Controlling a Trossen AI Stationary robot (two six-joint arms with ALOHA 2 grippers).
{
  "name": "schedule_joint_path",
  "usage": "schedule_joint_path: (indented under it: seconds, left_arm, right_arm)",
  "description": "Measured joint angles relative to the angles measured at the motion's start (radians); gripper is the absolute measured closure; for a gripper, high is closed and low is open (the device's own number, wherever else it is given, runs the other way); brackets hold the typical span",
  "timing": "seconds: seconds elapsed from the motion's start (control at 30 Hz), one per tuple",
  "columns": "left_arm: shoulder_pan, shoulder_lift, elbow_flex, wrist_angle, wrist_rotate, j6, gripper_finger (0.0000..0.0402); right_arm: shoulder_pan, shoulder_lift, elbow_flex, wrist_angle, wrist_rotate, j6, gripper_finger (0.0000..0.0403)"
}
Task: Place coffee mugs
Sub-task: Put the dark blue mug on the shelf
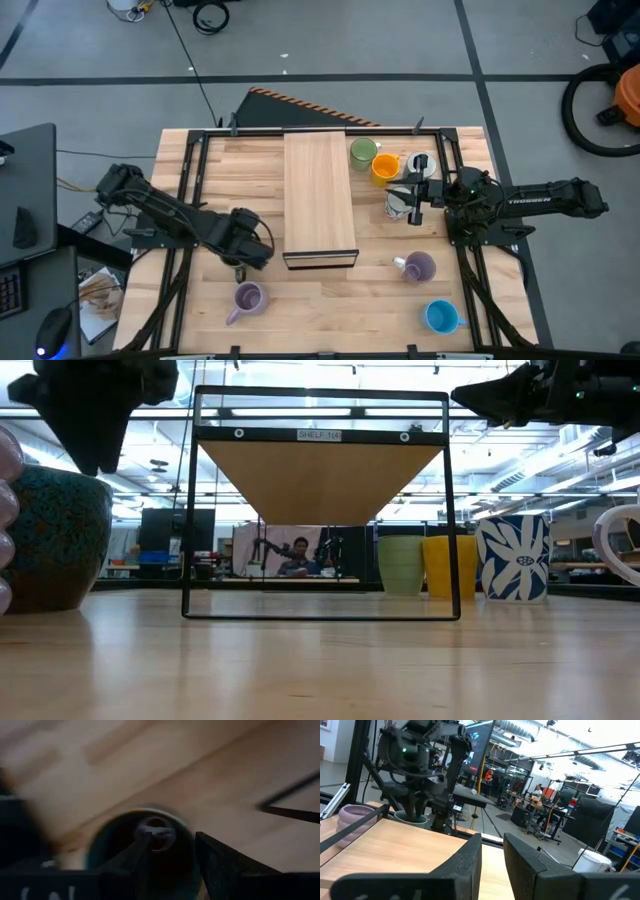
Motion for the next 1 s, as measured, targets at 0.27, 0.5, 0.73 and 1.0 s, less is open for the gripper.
schedule_joint_path:
  seconds: [0.27,0.5,0.73,1.0]
  left_arm:
    - [0.049,-0.031,-0.006,0.058,0.06,-0.034,0.0247]
    - [0.075,0.039,-0.006,0.079,0.157,-0.097,0.0247]
    - [0.075,0.093,-0.006,0.039,0.16,-0.111,0.0255]
    - [0.086,0.11,-0.006,0.03,0.148,-0.059,0.0325]
  right_arm:
    - [0.0,0.0,0.0,0.005,0.0,0.0,0.0316]
    - [0.0,0.0,-0.001,-0.006,0.0,0.0,0.0316]
    - [0.0,0.0,-0.001,-0.003,0.0,0.0,0.0316]
    - [0.001,0.0,-0.001,-0.001,0.0,0.0,0.0316]
